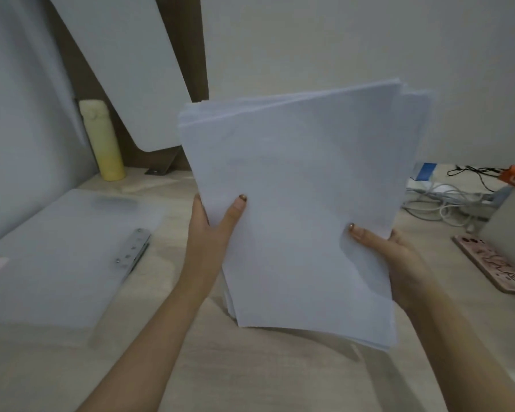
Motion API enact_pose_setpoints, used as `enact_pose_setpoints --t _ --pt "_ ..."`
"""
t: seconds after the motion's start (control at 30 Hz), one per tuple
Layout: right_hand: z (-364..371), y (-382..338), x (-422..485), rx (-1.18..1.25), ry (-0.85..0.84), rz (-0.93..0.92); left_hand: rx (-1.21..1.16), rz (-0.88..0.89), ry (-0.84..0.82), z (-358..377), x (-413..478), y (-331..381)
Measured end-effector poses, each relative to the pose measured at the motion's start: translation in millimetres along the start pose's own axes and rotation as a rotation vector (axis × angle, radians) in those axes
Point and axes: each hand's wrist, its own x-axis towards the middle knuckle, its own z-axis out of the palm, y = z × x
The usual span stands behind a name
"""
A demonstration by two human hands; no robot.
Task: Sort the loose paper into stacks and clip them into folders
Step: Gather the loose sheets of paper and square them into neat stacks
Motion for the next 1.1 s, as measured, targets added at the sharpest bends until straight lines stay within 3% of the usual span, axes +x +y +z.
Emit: enact_pose_setpoints --t 0.27,0.53,0.67,0.93,1.1 --pt "-5 -4 8 -0.020 -0.027 -0.009 -0.002 0.083 -0.047 -1 5 13" --pt "8 -42 19 -0.065 -0.055 -0.142 -0.019 0.249 -0.012 10 24 46" --pt "12 -42 20 -0.089 -0.042 -0.118 -0.016 0.254 0.017 13 29 60" --pt "32 -61 26 -0.017 0.073 -0.265 -0.049 0.222 0.027 19 39 77" --pt "23 -55 21 -0.052 0.012 -0.237 -0.074 0.244 -0.044 16 38 83"
